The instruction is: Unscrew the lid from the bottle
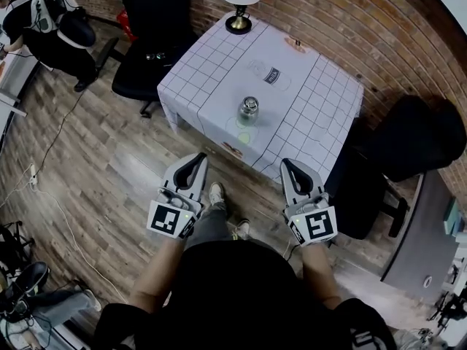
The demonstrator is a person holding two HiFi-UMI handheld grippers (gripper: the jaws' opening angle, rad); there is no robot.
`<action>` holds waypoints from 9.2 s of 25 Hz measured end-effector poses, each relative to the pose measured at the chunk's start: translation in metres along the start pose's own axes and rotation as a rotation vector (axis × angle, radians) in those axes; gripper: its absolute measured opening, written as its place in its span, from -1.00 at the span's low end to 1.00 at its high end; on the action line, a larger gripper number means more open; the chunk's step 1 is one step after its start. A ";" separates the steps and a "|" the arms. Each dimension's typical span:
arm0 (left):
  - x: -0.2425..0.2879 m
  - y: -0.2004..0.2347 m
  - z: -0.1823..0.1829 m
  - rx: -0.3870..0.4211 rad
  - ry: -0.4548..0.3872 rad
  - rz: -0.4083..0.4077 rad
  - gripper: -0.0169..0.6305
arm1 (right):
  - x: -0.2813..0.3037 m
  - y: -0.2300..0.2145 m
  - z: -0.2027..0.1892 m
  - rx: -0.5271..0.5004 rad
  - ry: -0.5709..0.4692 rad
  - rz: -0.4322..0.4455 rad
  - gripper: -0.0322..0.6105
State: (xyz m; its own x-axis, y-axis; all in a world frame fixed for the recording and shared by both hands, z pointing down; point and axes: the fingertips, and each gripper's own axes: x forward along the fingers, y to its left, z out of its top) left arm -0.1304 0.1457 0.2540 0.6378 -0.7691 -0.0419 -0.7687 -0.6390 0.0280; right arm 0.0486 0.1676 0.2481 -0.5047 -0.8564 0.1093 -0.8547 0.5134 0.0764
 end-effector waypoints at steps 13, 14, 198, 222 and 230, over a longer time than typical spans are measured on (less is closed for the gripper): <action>0.085 0.065 -0.027 -0.111 0.060 -0.151 -0.84 | 0.093 -0.020 0.009 -0.009 0.074 -0.069 -0.86; 0.089 0.065 -0.031 -0.116 0.059 -0.160 -0.84 | 0.093 -0.021 0.006 -0.004 0.080 -0.077 -0.86; 0.251 0.010 -0.169 0.051 0.143 -0.316 -0.11 | 0.227 -0.042 -0.201 0.030 0.196 0.362 0.04; 0.239 0.026 -0.110 -0.007 0.131 -0.251 -0.11 | 0.161 -0.076 -0.149 0.058 0.268 0.189 -0.31; 0.211 0.051 -0.059 -0.009 0.111 -0.160 -0.11 | 0.147 -0.102 -0.101 0.057 0.196 0.055 -0.82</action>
State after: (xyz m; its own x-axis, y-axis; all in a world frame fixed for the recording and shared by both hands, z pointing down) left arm -0.0319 -0.0502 0.3059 0.7534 -0.6545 0.0637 -0.6572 -0.7528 0.0385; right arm 0.0737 -0.0048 0.3569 -0.5219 -0.7975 0.3027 -0.8350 0.5501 0.0097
